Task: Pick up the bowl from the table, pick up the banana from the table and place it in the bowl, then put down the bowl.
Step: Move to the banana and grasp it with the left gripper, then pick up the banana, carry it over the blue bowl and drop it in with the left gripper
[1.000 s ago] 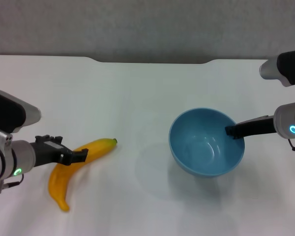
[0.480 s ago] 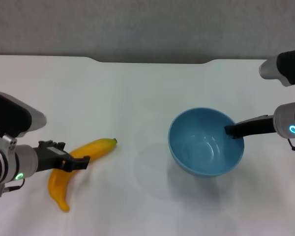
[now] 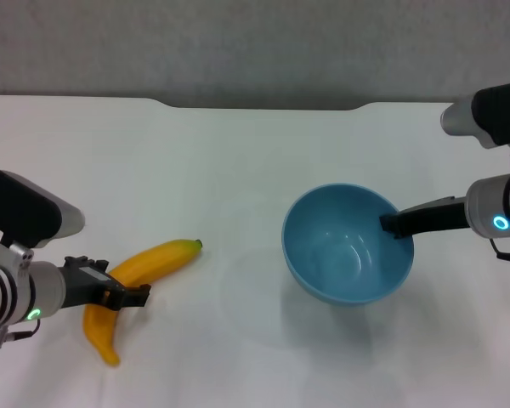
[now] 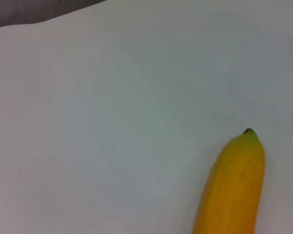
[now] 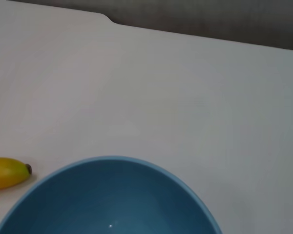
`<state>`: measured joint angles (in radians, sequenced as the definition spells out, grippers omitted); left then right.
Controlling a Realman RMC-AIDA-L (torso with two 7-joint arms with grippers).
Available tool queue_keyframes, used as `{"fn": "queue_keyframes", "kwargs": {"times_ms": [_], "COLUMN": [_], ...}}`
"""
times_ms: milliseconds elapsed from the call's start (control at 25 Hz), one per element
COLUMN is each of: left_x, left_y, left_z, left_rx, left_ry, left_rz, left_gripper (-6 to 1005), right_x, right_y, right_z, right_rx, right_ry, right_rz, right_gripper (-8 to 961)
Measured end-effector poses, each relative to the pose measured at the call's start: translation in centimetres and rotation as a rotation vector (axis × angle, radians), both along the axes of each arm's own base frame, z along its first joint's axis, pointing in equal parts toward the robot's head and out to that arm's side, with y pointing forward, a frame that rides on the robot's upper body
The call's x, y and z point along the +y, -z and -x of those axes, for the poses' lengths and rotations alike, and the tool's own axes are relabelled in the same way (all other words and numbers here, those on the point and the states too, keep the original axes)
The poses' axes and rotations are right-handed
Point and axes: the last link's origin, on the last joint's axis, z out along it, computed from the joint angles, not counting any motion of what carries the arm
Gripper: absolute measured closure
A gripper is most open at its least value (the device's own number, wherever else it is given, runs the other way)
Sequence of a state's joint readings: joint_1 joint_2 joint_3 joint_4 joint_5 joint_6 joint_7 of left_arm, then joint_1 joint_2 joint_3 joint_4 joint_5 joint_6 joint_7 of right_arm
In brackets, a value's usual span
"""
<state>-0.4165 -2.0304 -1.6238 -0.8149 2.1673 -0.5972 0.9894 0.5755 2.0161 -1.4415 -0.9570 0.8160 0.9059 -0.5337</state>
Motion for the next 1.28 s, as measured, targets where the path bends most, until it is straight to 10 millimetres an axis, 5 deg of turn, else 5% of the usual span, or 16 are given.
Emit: {"fn": "queue_keyframes", "kwargs": {"times_ms": [640, 1080, 1280], "left_x": [0.1, 0.2, 1.0], "left_y": [-0.1, 0.1, -1.3], "left_z": [0.8, 0.3, -1.0], "left_rx": [0.025, 0.009, -0.06], "left_ry": [-0.016, -0.009, -0.003], "left_rz": [-0.021, -0.032, -0.091], "left_gripper": [159, 487, 478], "right_x": [-0.3, -0.5, -0.7], "right_y": [0.0, -0.2, -0.4], "right_z": [-0.1, -0.3, -0.9], "right_rx": [0.007, 0.011, 0.012], "right_ry": [0.0, 0.002, 0.016], "right_rz": [-0.002, -0.014, -0.023], "right_gripper": [916, 915, 915]}}
